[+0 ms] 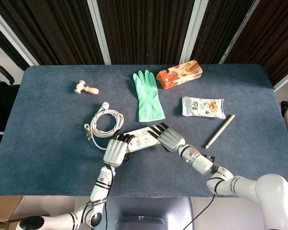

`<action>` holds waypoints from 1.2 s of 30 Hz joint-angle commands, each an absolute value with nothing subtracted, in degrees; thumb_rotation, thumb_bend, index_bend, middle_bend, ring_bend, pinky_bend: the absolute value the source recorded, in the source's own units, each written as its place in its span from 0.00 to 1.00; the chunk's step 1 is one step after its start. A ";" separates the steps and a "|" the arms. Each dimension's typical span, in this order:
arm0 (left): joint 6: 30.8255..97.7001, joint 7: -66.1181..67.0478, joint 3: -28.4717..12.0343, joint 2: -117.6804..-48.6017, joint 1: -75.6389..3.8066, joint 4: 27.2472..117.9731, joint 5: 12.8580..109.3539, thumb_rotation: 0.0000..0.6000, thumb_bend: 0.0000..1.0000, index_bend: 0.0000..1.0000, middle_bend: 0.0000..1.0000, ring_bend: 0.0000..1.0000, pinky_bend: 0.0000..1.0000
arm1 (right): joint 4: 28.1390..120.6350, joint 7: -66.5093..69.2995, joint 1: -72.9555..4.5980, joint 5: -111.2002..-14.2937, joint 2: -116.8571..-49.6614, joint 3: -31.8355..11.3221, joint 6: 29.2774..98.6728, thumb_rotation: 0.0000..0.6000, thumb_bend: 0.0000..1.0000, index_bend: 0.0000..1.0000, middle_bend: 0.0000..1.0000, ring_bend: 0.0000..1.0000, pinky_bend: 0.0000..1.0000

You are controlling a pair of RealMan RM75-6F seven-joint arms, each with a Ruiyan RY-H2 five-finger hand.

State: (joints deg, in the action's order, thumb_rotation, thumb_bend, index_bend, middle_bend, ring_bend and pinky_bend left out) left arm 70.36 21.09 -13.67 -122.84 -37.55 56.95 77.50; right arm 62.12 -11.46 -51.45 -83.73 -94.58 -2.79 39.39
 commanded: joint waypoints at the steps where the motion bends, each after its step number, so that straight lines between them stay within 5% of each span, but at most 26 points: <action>1: 70.39 20.74 -13.77 -122.62 -37.45 57.22 77.40 1.00 0.44 0.42 0.47 0.33 0.17 | 62.63 -13.48 -51.97 -82.83 -95.08 -2.87 38.48 1.00 0.88 0.15 0.10 0.00 0.00; 21: 73.27 20.29 -15.27 -117.84 -37.29 64.49 78.68 1.00 0.44 0.43 0.50 0.33 0.19 | 66.91 -21.71 -51.60 -78.72 -94.09 -3.06 39.15 1.00 0.89 0.15 0.11 0.00 0.00; 29: 75.59 25.66 -16.05 -104.36 -32.85 83.06 76.69 1.00 0.43 0.43 0.49 0.33 0.19 | 75.54 -18.74 -49.49 -81.48 -84.36 -3.66 45.45 1.00 0.89 0.10 0.11 0.00 0.00; 36: 80.09 25.50 -14.43 -96.37 -27.85 86.79 76.78 1.00 0.43 0.43 0.49 0.33 0.18 | 83.20 -17.61 -47.14 -82.06 -74.60 -4.89 50.46 1.00 0.89 0.07 0.11 0.00 0.00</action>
